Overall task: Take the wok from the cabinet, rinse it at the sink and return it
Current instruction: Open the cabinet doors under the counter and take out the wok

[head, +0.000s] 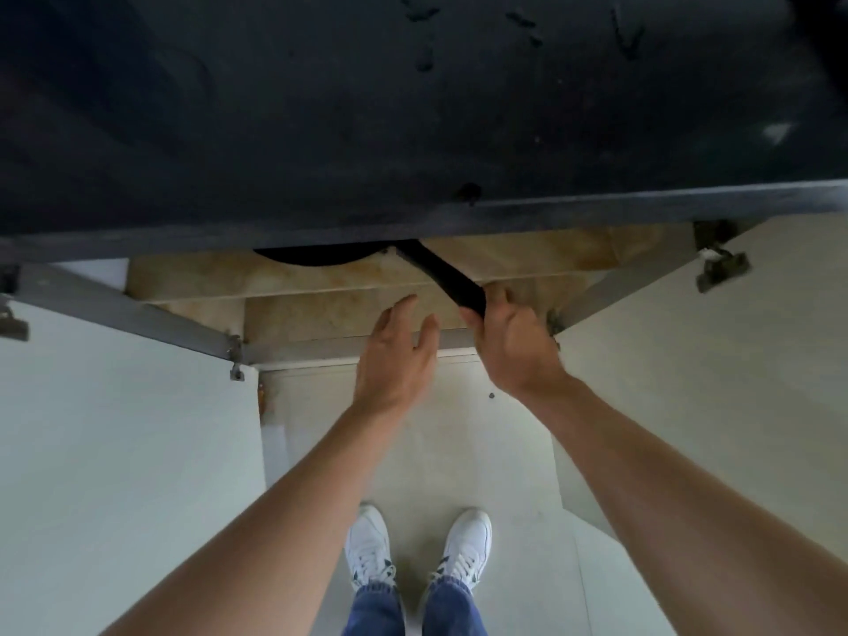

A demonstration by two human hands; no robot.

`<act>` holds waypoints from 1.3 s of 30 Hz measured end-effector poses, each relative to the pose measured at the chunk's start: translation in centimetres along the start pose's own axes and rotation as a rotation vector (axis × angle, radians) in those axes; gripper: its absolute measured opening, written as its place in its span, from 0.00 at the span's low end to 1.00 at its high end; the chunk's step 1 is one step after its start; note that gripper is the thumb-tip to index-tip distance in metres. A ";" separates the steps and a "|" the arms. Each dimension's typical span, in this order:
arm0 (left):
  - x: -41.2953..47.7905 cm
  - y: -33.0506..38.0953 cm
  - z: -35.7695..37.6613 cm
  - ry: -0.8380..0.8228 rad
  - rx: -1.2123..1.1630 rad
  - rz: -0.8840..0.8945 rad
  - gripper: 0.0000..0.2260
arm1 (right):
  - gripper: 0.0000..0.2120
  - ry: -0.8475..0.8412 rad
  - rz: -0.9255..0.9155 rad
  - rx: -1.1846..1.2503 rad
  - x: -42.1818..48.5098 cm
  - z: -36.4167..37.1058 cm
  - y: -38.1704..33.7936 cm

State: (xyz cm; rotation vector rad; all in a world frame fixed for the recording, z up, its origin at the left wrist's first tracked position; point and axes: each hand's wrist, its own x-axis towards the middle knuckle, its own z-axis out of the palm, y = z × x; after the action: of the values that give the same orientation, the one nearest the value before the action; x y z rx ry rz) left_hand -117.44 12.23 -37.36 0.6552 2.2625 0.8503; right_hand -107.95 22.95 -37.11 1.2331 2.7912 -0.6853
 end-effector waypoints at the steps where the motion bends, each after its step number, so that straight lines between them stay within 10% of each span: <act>1: 0.1 -0.1 0.1 -0.007 -0.125 -0.098 0.19 | 0.20 0.003 0.019 0.028 -1.0 0.7 -0.9; 6: 0.3 -1.0 0.3 -0.049 -0.861 -0.457 0.13 | 0.19 0.042 0.102 0.181 -5.8 3.5 -3.8; 11: 0.4 -2.5 0.0 -0.203 -1.092 -0.492 0.11 | 0.19 0.032 0.173 0.281 -9.6 4.3 -4.5; 25: 0.1 -5.0 -0.7 -0.326 -1.036 -0.500 0.07 | 0.07 -0.506 0.472 1.248 -6.4 5.3 -4.2; 39: 0.9 -5.2 -0.5 -0.345 -1.146 -0.495 0.09 | 0.12 -0.200 0.302 0.945 -6.8 8.2 -5.0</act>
State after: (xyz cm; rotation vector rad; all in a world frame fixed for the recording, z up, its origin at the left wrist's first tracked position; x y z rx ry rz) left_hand -119.59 9.13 -41.13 -0.2667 1.2061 1.4007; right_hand -108.06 11.96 -41.34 1.4850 2.0316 -2.0599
